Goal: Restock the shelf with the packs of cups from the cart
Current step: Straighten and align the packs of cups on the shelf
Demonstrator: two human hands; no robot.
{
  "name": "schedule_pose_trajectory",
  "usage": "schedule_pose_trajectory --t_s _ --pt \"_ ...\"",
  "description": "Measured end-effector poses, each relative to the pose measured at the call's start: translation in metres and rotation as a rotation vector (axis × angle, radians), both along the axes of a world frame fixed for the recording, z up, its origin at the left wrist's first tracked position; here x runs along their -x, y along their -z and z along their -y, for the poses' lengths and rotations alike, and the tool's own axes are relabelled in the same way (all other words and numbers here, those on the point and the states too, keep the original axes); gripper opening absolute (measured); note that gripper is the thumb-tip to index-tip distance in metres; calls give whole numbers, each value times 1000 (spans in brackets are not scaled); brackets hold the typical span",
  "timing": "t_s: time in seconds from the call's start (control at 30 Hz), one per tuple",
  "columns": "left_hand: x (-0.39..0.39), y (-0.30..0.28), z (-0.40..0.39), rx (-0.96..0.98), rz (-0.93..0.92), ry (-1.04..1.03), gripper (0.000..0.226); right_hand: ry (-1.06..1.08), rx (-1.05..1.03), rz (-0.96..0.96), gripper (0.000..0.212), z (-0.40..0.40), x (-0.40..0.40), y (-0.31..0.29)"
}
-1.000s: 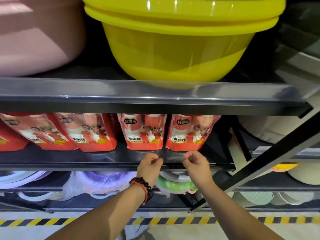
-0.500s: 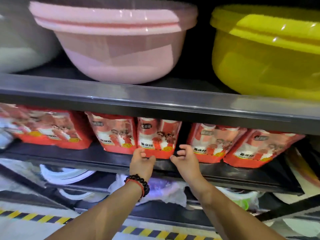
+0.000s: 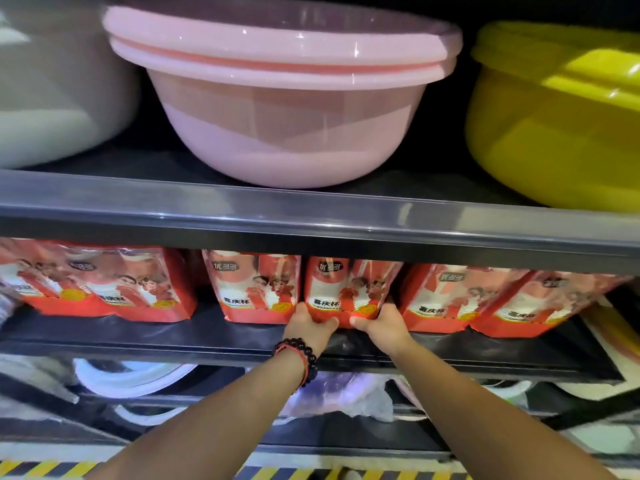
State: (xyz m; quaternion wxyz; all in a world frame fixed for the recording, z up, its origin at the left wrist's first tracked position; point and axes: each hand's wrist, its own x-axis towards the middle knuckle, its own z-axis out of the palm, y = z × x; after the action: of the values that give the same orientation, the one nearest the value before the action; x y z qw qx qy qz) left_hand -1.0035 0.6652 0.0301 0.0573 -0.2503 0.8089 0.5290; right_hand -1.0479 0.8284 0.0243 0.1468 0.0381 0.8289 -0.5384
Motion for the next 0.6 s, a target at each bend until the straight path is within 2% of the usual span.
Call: schedule_pose_trajectory --t_s 0.2,0.33,0.6 --pt "11 3 -6 45 18 -32 40 107 34 8 24 3 2 13" --pt "13 5 -9 75 3 -45 38 184 -9 10 36 8 -1 17" --pt "7 12 -10 66 -37 -44 31 227 -12 -61 33 13 -12 24"
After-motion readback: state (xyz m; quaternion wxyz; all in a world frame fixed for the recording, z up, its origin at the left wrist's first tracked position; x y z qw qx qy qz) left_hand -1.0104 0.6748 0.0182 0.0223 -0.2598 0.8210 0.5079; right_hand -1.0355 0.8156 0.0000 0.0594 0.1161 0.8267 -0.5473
